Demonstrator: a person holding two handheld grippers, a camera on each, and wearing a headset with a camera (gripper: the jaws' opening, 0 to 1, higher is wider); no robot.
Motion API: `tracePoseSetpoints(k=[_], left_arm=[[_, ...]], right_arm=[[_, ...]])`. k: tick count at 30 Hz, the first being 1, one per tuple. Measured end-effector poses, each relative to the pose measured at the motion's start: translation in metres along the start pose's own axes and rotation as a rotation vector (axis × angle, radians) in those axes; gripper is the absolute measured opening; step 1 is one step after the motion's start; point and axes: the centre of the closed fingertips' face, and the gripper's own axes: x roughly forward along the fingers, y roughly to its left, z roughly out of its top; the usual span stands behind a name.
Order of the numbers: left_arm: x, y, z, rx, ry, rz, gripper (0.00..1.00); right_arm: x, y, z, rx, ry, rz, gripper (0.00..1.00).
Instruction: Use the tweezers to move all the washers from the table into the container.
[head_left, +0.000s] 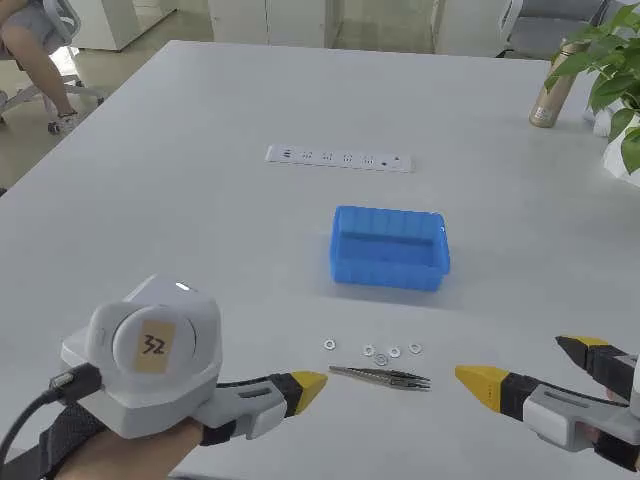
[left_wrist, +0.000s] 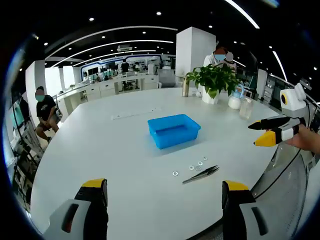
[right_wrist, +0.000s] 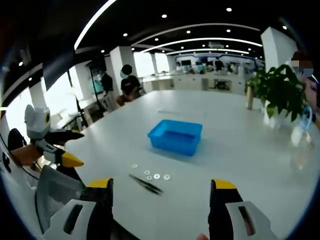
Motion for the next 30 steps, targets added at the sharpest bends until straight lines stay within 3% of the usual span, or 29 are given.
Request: tracePoseSetpoints(k=[30], left_arm=[[0.0039, -0.0001, -0.0034, 0.003, 0.015, -0.02, 0.93]], right_arm=[[0.0057, 0.0035, -0.0025, -0.006, 0.021, 0.015, 0.77]])
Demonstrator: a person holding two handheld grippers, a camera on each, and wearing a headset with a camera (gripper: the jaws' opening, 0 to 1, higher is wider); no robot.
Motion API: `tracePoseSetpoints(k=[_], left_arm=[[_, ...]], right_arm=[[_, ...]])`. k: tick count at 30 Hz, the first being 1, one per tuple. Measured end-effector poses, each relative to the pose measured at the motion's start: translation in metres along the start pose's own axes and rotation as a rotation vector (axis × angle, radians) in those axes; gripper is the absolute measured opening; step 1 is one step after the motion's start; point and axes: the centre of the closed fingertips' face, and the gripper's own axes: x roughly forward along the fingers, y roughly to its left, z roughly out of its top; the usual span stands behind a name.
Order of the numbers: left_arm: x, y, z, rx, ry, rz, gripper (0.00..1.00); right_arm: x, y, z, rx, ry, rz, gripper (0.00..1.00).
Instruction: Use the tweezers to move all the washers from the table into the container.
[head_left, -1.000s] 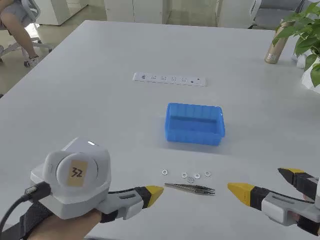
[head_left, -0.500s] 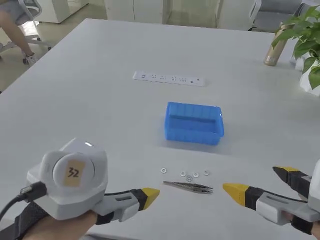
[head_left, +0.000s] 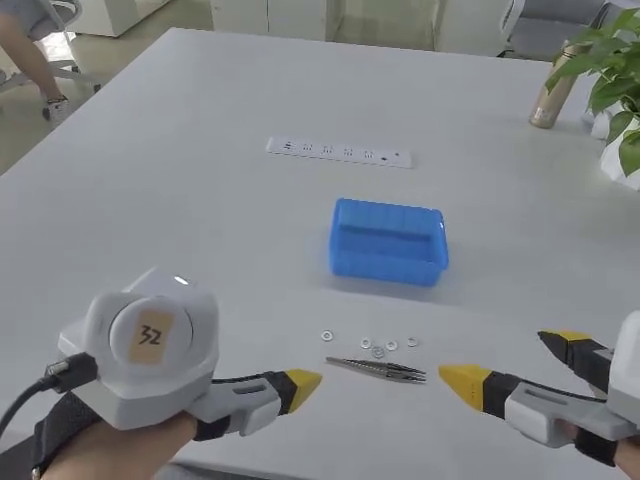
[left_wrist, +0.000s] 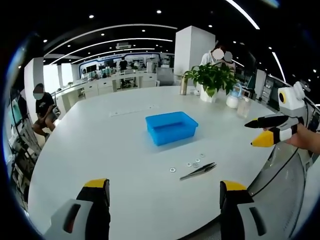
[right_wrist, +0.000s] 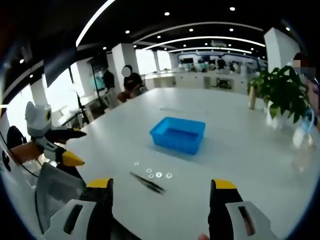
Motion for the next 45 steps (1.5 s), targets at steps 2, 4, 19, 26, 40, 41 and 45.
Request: tracePoseSetpoints(k=[2, 4, 19, 26, 40, 41, 45], left_arm=[[0.001, -0.001, 0.001, 0.002, -0.001, -0.003, 0.92], [0.002, -0.002, 0.0, 0.003, 0.001, -0.006, 0.92], [0.005, -0.005, -0.003, 0.005, 0.015, -0.02, 0.9], [0.01, -0.006, -0.002, 0.012, 0.018, -0.035, 0.89], [0.04, -0.016, -0.005, 0.107, 0.073, -0.154, 0.64], [0.044, -0.017, -0.007, 0.114, 0.082, -0.166, 0.62], [0.057, -0.022, -0.011, 0.143, 0.109, -0.206, 0.5]], right_arm=[[0.0, 0.0, 0.0, -0.002, 0.004, 0.001, 0.77], [0.001, 0.0, 0.0, -0.001, 0.004, 0.0, 0.77], [0.004, 0.001, -0.002, -0.006, 0.01, 0.005, 0.77], [0.007, 0.001, -0.005, -0.011, 0.021, 0.006, 0.77], [0.016, 0.001, -0.013, -0.01, 0.043, 0.012, 0.67], [0.016, 0.001, -0.013, -0.009, 0.045, 0.014, 0.66], [0.021, 0.006, -0.017, -0.011, 0.07, 0.027, 0.64]])
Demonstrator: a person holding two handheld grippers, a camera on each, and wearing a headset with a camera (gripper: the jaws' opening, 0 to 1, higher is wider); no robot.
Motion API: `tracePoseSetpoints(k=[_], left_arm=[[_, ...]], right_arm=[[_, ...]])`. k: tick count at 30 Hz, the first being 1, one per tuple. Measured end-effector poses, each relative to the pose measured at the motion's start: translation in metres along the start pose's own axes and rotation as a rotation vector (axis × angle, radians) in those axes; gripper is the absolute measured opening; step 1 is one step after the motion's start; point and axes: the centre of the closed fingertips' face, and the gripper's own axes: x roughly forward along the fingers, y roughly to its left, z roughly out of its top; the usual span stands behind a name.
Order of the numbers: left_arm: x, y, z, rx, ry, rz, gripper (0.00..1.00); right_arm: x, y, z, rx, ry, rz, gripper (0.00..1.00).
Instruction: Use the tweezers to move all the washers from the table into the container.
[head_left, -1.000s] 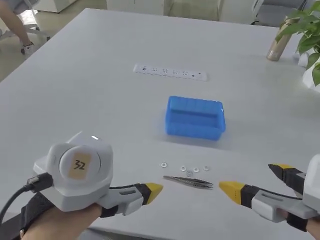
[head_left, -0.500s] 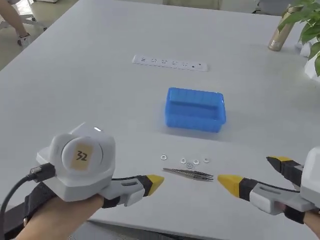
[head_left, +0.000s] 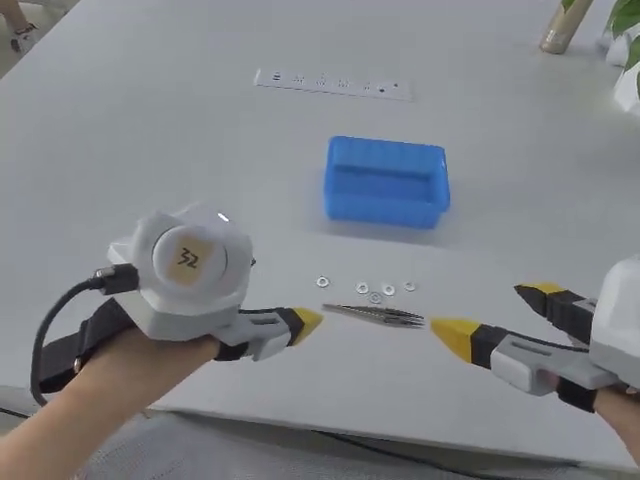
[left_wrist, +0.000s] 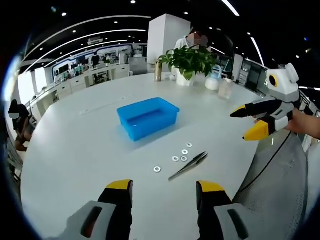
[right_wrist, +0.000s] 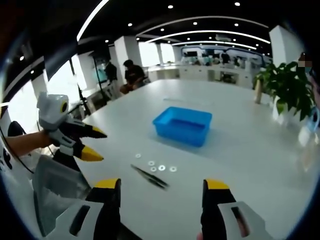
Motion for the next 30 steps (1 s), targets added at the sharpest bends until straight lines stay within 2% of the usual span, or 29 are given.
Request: tracePoseSetpoints(k=[3, 5, 8, 12, 17, 22, 30], left_arm=[[0.011, -0.004, -0.003, 0.057, 0.027, -0.029, 0.47], [0.017, -0.006, -0.005, 0.079, 0.043, -0.042, 0.41], [0.026, -0.01, -0.006, 0.111, 0.056, -0.071, 0.38], [0.039, -0.009, -0.012, 0.175, 0.089, -0.083, 0.31], [0.054, -0.004, -0.019, 0.212, 0.123, -0.092, 0.23], [0.064, -0.008, -0.026, 0.254, 0.156, -0.123, 0.19], [0.076, -0.011, -0.033, 0.31, 0.194, -0.134, 0.1]], right_arm=[[0.004, 0.003, -0.002, 0.003, 0.013, 0.013, 0.62], [0.006, 0.004, -0.002, 0.003, 0.015, 0.016, 0.6], [0.009, 0.006, -0.003, 0.006, 0.022, 0.027, 0.58], [0.011, 0.006, -0.004, 0.003, 0.03, 0.035, 0.53], [0.014, 0.008, -0.007, 0.007, 0.044, 0.053, 0.47], [0.018, 0.013, -0.012, 0.001, 0.064, 0.073, 0.43], [0.023, 0.02, -0.015, -0.002, 0.079, 0.096, 0.39]])
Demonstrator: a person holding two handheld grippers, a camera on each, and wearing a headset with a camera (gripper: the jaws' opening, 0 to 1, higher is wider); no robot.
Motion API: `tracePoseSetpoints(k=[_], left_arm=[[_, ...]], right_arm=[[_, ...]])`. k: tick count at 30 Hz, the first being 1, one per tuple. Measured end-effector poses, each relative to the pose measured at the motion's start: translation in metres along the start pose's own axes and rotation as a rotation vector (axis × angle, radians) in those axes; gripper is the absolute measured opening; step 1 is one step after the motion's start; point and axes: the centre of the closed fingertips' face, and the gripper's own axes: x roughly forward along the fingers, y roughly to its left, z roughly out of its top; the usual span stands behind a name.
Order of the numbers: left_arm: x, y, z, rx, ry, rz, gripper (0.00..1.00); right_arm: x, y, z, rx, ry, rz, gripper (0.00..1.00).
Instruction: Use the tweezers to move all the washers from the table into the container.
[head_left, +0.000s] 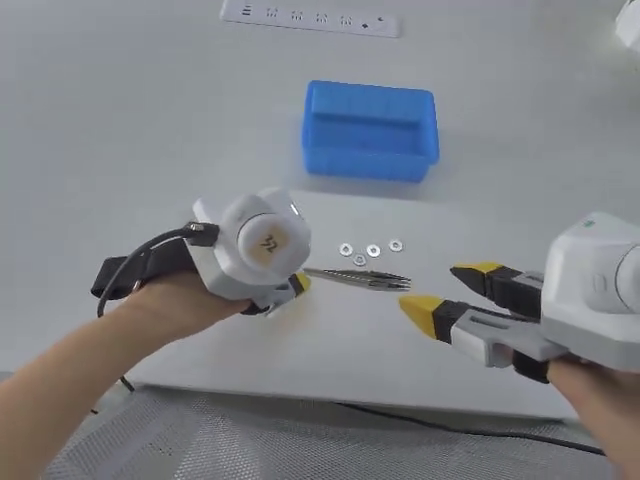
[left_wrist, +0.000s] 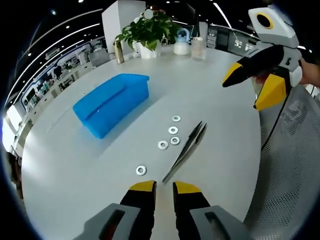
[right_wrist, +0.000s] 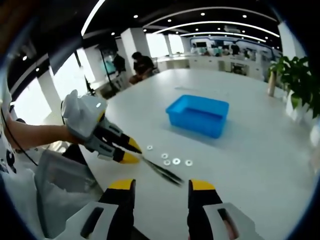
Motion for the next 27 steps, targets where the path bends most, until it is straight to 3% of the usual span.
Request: tracePoseSetpoints(k=[6, 8, 15, 18, 27], left_arm=[[0.004, 0.002, 0.003, 0.079, -0.001, 0.006, 0.0], [0.003, 0.0, 0.004, 0.117, -0.001, 0.002, 0.0], [0.002, -0.004, 0.003, 0.168, -0.006, -0.021, 0.0], [-0.001, -0.011, 0.003, 0.183, -0.011, -0.056, 0.0], [-0.017, -0.021, 0.01, 0.152, -0.022, -0.087, 0.0]], right_arm=[[0.0, 0.0, 0.001, -0.002, 0.002, 0.0, 0.38], [0.0, 0.0, 0.002, -0.001, -0.002, 0.0, 0.38], [-0.001, 0.002, 0.002, -0.009, 0.0, 0.006, 0.37], [0.0, 0.004, 0.005, -0.019, -0.001, 0.011, 0.36], [0.004, 0.012, 0.01, -0.07, 0.006, 0.029, 0.33]])
